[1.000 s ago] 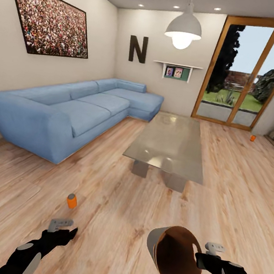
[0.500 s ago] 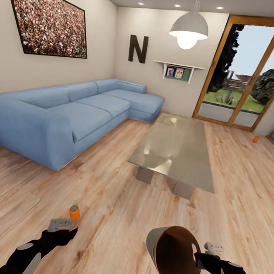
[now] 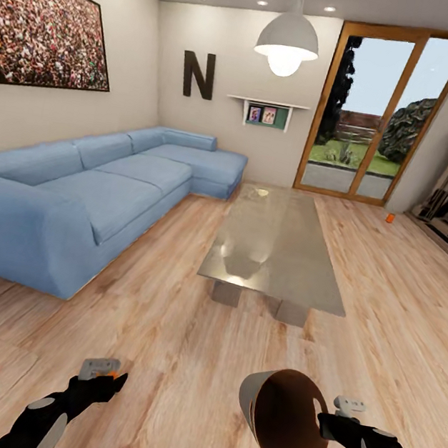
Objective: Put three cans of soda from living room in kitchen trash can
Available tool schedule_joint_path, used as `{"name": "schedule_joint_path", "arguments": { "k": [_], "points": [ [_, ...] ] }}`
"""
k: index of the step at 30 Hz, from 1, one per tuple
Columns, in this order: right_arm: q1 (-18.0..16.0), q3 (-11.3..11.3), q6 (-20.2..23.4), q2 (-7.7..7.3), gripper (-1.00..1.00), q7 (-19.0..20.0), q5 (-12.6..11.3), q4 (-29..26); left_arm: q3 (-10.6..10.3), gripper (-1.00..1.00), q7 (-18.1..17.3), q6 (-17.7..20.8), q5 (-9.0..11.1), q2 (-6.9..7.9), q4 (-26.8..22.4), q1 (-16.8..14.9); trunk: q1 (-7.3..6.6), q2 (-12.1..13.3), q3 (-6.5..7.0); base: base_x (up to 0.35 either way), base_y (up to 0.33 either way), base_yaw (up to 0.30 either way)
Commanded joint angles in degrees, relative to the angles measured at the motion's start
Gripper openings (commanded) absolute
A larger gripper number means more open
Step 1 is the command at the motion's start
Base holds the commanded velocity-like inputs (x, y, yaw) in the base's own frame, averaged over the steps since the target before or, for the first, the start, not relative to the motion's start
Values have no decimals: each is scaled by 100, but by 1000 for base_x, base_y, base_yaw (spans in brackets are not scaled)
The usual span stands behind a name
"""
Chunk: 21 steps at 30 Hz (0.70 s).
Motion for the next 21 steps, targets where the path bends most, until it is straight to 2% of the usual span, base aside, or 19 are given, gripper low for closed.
{"name": "schedule_joint_path", "arguments": {
  "k": [1, 6, 21],
  "points": [
    [-3, -6, 15, 1, -100, 28, -75, -5, 0, 100, -1, 1, 0, 0, 1, 0, 0, 0, 1, 243, 250, -247],
    [-3, -6, 15, 1, -100, 28, -75, -5, -1, 100, -7, -4, -7, 0, 1, 0, 0, 0, 1, 243, 250, -156],
    [-3, -6, 15, 1, -100, 28, -75, -5, -26, 100, -8, -2, -10, 0, 1, 0, 0, 0, 1, 226, 258, -50]
  ]
}}
